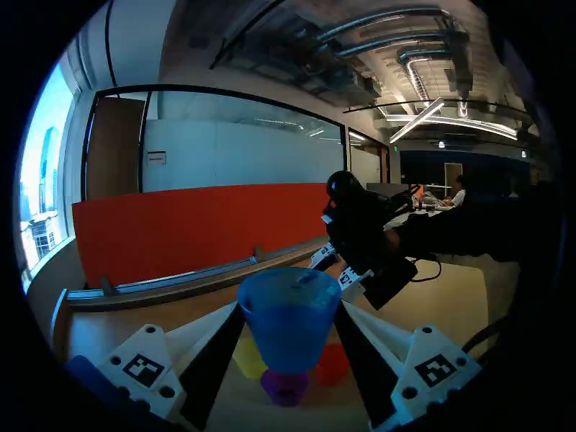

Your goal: Pour water

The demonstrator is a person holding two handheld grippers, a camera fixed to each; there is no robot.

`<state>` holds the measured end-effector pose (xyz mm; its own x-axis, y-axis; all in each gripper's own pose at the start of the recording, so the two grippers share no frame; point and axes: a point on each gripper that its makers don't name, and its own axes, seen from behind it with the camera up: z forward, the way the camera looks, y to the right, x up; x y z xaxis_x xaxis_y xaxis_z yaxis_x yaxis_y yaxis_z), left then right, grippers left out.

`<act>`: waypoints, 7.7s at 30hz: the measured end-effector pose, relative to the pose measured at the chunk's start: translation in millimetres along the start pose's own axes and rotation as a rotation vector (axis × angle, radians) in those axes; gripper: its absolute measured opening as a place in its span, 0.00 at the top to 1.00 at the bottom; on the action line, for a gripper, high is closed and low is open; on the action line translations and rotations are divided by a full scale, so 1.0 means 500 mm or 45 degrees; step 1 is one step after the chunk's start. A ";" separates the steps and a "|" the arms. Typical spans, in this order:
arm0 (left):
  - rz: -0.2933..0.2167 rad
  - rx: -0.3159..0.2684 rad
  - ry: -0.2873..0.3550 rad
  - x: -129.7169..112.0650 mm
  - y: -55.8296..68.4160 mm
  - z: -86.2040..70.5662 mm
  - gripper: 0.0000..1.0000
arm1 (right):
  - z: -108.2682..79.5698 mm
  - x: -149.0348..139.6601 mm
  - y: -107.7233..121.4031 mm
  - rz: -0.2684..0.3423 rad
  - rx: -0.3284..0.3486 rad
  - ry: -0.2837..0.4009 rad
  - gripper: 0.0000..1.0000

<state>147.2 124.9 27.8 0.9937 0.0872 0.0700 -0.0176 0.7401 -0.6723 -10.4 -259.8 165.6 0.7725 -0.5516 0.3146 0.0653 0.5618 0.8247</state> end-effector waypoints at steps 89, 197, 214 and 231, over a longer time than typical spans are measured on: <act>-0.011 0.100 0.010 -0.025 -0.111 -0.018 0.16 | 0.133 -0.049 0.017 0.047 0.027 -0.185 0.05; 0.022 0.077 0.063 0.043 -0.046 -0.006 0.16 | -0.162 0.200 -0.059 0.094 -0.016 0.655 0.04; 0.014 0.078 0.074 0.048 -0.046 -0.005 0.16 | -0.178 0.214 -0.065 0.092 -0.010 0.737 0.04; 0.011 0.080 0.077 0.051 -0.048 -0.005 0.16 | -0.192 0.226 -0.074 0.069 0.002 0.772 0.04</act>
<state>173.3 107.7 44.1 0.9983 0.0548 0.0186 -0.0311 0.7800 -0.6250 135.3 -283.8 125.4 0.9968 -0.0723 0.0329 0.0151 0.5785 0.8156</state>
